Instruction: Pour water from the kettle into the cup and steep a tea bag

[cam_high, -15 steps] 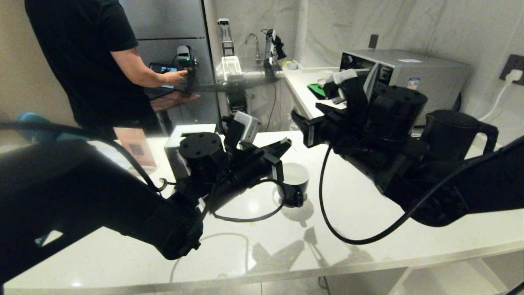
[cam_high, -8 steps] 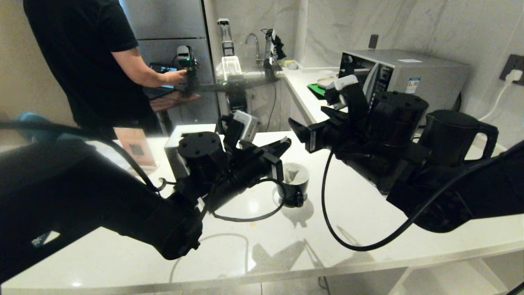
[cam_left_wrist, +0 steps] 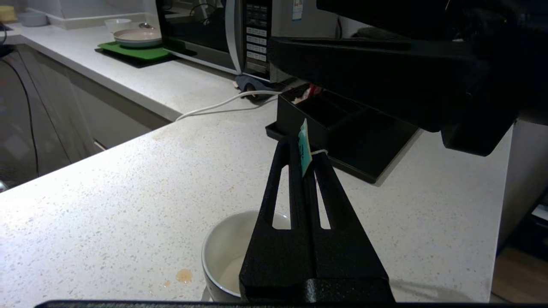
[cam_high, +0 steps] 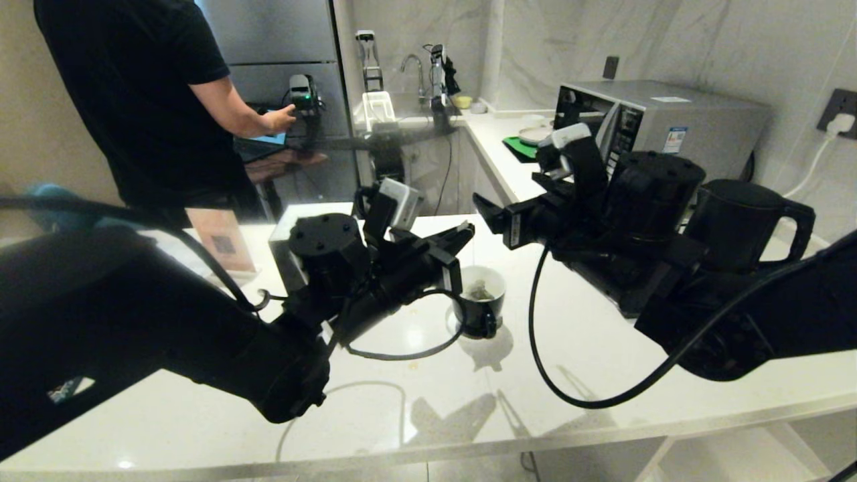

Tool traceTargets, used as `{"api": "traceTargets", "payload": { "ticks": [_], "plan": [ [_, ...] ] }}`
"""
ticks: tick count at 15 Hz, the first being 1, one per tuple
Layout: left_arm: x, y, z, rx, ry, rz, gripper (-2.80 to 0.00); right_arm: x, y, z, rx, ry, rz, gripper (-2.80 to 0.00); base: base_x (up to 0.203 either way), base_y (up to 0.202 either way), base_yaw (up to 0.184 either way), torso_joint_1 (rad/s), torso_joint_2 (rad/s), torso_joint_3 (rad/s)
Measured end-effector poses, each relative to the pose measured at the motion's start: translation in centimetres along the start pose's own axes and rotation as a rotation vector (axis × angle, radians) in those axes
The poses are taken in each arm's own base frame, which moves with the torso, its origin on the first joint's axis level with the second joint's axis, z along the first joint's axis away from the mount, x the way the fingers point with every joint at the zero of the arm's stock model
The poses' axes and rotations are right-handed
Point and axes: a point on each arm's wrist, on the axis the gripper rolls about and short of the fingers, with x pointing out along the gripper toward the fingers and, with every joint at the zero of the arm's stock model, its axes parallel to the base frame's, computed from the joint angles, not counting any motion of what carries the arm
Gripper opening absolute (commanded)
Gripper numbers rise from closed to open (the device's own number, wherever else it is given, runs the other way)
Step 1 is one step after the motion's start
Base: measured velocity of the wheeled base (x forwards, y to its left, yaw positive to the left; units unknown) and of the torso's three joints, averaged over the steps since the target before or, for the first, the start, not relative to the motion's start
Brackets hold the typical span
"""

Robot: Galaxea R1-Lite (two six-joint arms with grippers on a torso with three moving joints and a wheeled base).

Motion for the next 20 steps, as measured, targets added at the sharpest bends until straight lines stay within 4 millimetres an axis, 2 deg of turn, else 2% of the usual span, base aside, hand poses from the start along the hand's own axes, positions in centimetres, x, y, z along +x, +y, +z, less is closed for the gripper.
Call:
{"api": "traceTargets", "payload": {
  "ticks": [9, 14, 15, 20],
  "plan": [
    [0.0, 0.0, 0.3, 0.001, -0.008, -0.001, -2.80, -0.3, -0.7, 0.3, -0.008, -0.002, -0.035, 0.00, 0.000, 0.000, 0.000, 0.000, 0.00, 0.000],
    [0.0, -0.1, 0.5, 0.002, -0.015, -0.003, -2.80, -1.2, -2.5, 0.9, -0.013, -0.004, -0.098, 0.00, 0.000, 0.000, 0.000, 0.000, 0.00, 0.000],
    [0.0, -0.1, 0.5, 0.003, -0.016, -0.003, -2.80, -1.6, -3.1, 1.0, -0.016, -0.001, -0.113, -2.80, 0.000, 0.000, 0.000, 0.000, 0.00, 0.000],
    [-0.1, -0.2, 0.7, 0.003, -0.019, -0.005, -2.80, -4.2, -5.7, 0.9, -0.031, 0.031, -0.184, -2.80, 0.000, 0.000, 0.000, 0.000, 0.00, 0.000]
  ]
}}
